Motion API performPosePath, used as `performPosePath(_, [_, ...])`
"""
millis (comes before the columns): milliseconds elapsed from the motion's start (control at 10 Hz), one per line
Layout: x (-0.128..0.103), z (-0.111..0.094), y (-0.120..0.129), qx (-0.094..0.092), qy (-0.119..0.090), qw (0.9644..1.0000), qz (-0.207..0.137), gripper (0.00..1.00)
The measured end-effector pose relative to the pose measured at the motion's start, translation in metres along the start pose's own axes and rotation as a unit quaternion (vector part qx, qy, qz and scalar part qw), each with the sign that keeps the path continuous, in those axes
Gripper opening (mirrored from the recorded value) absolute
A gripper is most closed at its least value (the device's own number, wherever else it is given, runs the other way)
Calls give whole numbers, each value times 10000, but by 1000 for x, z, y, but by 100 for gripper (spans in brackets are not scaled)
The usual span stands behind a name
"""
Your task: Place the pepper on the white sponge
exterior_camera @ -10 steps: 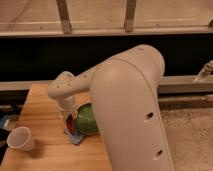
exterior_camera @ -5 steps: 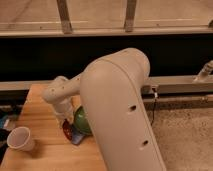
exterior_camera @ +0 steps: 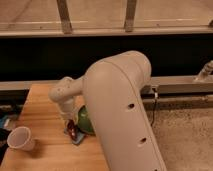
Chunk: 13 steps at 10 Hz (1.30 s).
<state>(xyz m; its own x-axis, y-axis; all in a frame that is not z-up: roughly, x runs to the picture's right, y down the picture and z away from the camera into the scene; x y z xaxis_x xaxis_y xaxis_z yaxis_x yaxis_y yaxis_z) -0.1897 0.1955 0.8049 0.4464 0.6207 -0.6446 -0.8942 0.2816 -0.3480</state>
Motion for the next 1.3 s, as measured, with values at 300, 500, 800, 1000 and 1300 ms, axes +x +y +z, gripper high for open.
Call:
performPosePath(300, [1,-9,-21,50,-49,9998,191,0])
performPosePath(500, [3,-13,-27,10,-69,9996,259,8])
performPosePath(800, [5,-11,-22,-52,-25,9998,167,36])
performPosePath(1000, [6,-8,-12,-106,15,9999,66,56])
performPosePath(1300, [6,-6,-5,-145,37,9999,11,80])
